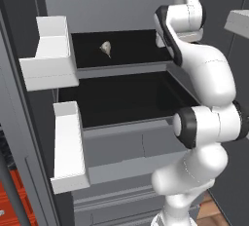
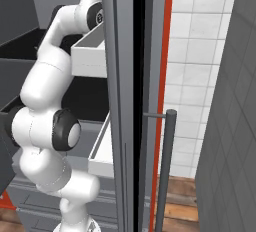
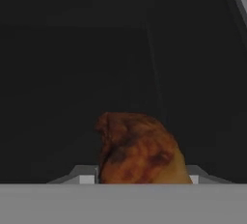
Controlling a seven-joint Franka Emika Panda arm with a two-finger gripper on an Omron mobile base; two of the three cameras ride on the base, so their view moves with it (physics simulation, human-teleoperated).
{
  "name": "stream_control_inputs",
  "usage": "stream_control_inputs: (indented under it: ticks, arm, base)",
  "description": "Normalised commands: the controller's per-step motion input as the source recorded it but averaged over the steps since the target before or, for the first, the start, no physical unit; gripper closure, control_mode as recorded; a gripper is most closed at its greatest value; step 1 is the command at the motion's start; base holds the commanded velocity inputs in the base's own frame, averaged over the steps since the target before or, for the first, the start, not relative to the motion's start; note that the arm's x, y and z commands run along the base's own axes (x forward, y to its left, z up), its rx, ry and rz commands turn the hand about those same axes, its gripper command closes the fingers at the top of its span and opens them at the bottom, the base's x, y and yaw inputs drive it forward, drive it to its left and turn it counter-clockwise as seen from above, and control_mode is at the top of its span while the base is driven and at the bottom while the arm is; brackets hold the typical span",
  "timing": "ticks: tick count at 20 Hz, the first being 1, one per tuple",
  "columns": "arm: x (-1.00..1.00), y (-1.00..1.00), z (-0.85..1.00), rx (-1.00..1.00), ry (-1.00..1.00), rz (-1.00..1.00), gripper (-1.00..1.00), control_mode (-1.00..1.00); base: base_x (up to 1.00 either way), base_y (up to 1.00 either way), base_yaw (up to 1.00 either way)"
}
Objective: Gather the potato and mushroom from the fridge and place them on a tray on the dining counter. Then gather the fish and chicken drumstick from the fridge and place them on the other tray.
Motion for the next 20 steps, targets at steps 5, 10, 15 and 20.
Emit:
stream_control_inputs:
  ticks: [5, 10, 15, 20]
  arm:
    - [-0.27, 0.37, -0.16, 0.03, -0.06, 0.00, 1.00, -1.00]
    - [-0.55, 0.24, -0.22, 0.00, -0.12, 0.00, 1.00, -1.00]
    - [-0.98, 0.15, -0.11, 0.01, -0.18, 0.00, 1.00, -1.00]
    - [-0.99, 0.22, 0.00, 0.04, -0.10, -0.01, 1.00, -1.00]
  base:
    - [0.00, 0.00, 0.00]
    - [0.00, 0.00, 0.00]
    - [0.00, 0.00, 0.00]
    - [0.00, 0.00, 0.00]
